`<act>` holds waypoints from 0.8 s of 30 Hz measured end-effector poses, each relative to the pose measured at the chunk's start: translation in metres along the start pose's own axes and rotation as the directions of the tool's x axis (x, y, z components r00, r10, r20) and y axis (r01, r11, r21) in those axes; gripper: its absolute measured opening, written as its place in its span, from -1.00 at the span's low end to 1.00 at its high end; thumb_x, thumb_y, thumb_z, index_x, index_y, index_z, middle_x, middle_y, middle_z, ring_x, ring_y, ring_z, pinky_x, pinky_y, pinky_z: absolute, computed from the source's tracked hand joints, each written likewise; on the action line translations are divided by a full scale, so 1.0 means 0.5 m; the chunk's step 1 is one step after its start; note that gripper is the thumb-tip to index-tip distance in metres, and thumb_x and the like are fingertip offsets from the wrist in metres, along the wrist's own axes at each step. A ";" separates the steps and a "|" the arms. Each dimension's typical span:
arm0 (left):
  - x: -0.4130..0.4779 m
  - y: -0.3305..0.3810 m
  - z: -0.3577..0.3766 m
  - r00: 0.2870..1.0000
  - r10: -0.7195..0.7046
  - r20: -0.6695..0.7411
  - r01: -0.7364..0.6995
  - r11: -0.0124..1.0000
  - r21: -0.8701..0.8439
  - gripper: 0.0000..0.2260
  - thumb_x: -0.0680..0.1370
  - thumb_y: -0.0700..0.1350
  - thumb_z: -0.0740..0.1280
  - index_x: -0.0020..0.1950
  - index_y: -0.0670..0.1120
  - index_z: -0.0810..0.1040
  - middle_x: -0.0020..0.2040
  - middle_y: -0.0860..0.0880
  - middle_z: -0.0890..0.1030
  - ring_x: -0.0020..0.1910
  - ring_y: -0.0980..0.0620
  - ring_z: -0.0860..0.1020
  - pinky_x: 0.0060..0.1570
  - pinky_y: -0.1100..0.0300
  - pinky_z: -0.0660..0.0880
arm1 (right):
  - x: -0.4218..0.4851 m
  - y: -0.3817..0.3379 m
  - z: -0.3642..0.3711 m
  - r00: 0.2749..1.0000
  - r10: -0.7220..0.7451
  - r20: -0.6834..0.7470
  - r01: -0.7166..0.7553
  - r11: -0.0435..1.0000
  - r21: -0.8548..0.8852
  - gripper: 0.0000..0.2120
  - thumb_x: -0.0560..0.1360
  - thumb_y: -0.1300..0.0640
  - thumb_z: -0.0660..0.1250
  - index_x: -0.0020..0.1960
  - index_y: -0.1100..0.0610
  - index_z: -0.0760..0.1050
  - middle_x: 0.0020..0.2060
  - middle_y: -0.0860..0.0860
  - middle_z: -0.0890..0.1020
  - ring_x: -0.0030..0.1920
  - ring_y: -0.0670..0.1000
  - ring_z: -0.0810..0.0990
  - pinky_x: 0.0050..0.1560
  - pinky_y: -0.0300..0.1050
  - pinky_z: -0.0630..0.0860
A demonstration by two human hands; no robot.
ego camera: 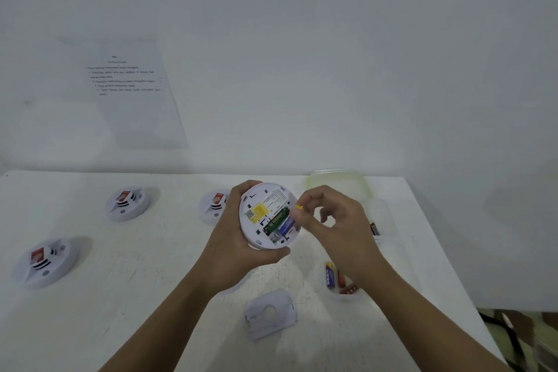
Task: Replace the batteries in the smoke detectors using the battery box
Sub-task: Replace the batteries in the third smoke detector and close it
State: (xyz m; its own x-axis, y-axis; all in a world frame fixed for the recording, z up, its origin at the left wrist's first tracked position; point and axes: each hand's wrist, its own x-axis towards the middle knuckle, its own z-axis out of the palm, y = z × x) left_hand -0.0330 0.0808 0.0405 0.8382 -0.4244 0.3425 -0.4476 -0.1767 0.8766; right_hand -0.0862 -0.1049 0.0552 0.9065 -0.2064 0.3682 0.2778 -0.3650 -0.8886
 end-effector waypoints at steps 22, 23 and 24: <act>-0.043 -0.036 0.063 0.978 -0.126 0.167 0.135 0.990 -0.044 -0.19 0.24 -0.35 0.64 0.38 -0.06 0.34 0.20 0.20 0.54 0.28 0.15 0.51 0.06 0.35 0.55 | -0.078 0.192 -0.137 0.939 0.322 0.122 -0.135 0.670 -0.730 -0.95 0.53 0.02 0.44 -0.12 -0.04 0.62 -0.19 -0.17 0.60 -0.24 -0.18 0.53 -0.15 -0.35 0.42; -0.044 -0.037 0.065 0.977 -0.132 0.169 0.141 0.989 -0.039 -0.18 0.25 -0.33 0.65 0.39 -0.05 0.34 0.21 0.19 0.53 0.28 0.14 0.51 0.08 0.32 0.56 | -0.078 0.192 -0.138 0.940 0.317 0.124 -0.121 0.654 -0.747 -0.95 0.53 0.01 0.44 -0.09 -0.04 0.64 -0.15 -0.18 0.60 -0.22 -0.17 0.50 -0.11 -0.32 0.41; -0.045 -0.037 0.067 0.976 -0.138 0.170 0.145 0.989 -0.034 -0.18 0.25 -0.31 0.66 0.39 -0.03 0.34 0.21 0.20 0.53 0.29 0.13 0.51 0.10 0.29 0.57 | -0.078 0.192 -0.139 0.940 0.316 0.130 -0.114 0.648 -0.753 -0.95 0.53 0.01 0.44 -0.07 -0.04 0.66 -0.12 -0.17 0.61 -0.23 -0.18 0.47 -0.09 -0.31 0.40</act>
State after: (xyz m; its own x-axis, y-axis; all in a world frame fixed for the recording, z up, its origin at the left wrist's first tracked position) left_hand -0.0540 0.0637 0.0055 0.8264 -0.5411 0.1560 -0.3102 -0.2062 0.9281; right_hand -0.1168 -0.1952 -0.0256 0.9810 -0.1916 0.0297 -0.1627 -0.8968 -0.4115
